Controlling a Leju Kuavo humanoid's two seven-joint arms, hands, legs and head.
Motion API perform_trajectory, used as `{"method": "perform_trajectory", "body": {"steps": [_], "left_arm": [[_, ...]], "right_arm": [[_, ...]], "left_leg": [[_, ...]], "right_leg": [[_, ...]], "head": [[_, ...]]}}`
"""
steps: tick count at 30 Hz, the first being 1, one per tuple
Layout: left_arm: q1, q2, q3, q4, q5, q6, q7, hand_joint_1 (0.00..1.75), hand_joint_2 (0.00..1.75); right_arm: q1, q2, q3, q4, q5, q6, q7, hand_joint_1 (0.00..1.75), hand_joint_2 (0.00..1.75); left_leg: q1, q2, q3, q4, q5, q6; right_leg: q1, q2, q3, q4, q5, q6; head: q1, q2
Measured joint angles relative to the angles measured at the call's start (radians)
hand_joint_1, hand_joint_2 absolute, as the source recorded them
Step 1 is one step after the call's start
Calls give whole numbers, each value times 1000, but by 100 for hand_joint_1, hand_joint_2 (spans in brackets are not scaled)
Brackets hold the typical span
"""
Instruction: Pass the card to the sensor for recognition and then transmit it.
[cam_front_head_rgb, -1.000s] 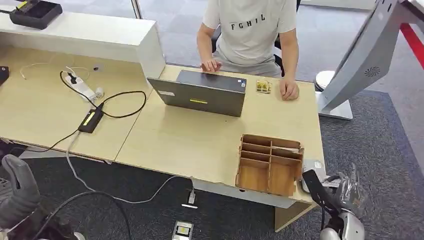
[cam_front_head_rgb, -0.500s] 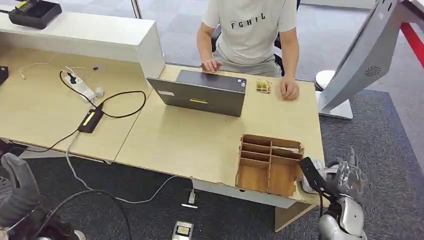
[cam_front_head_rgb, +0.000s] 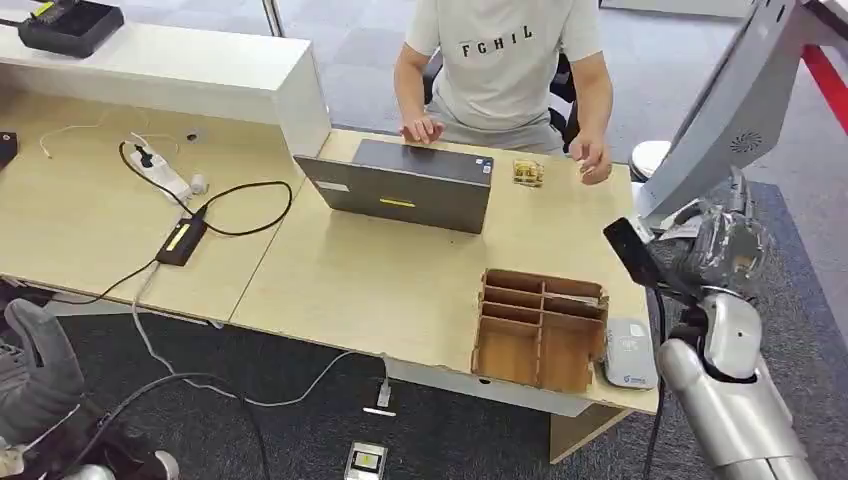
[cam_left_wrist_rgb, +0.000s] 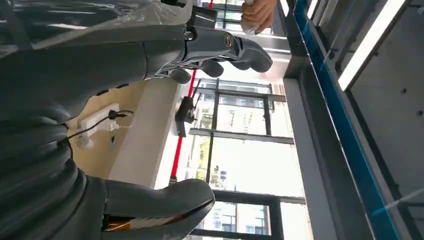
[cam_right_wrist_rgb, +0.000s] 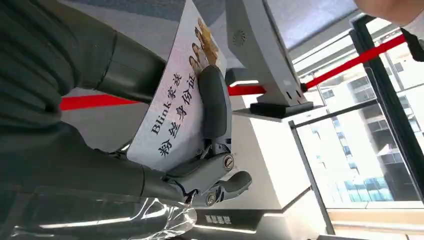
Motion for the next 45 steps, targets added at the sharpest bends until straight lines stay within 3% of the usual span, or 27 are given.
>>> {"method": "perform_trajectory", "body": {"steps": [5, 8, 15, 22, 42, 43, 44, 45], "left_arm": [[-16, 0, -3, 15, -15, 0, 0, 0, 175], [-26, -6, -5, 25, -33, 0, 0, 0, 175], [-25, -22, -11, 40, -48, 0, 0, 0, 175], [-1, -44, -8, 41, -59, 0, 0, 0, 175], [36, -48, -5, 37, -43, 0, 0, 0, 175], [36, -48, -5, 37, -45, 0, 0, 0, 175], [36, -48, -5, 37, -46, 0, 0, 0, 175], [37, -48, -5, 37, -46, 0, 0, 0, 175]], "right_arm": [[-51, 44, 28, 10, 15, -11, -23, 175, 175], [-101, 101, 45, 60, 30, -32, -44, 175, 175], [-176, 209, 77, 163, 73, -32, -46, 175, 175], [-202, 278, 98, 254, 122, -10, -44, 175, 175], [-233, 297, 117, 372, 144, 45, 0, 175, 175], [-234, 297, 117, 376, 146, 45, 2, 66, 175], [-234, 297, 117, 379, 147, 45, 2, 0, 175], [-234, 297, 117, 383, 148, 45, 4, 0, 175]], "left_leg": [[0, 0, -2, 0, 0, 0], [0, 0, -2, 0, 0, 0], [0, -1, -2, 0, 1, -1], [0, -1, -3, 0, 1, -1], [0, -1, -3, 0, 1, -1], [0, -1, -3, 0, 1, -1], [0, -1, -3, 0, 1, -1], [0, -1, -3, 0, 1, -1]], "right_leg": [[0, 0, 0, 1, 0, 0], [0, 1, -1, 1, 0, 0], [0, -1, -2, 1, 0, 0], [0, -1, -2, 1, 0, 0], [0, -1, -3, 1, 0, 0], [0, -1, -3, 1, 0, 0], [0, -1, -3, 1, 0, 0], [0, -1, -3, 1, 0, 0]], "head": [[0, 0], [0, 0], [0, 0], [0, 0], [0, 0], [0, 0], [0, 0], [0, 0]]}}
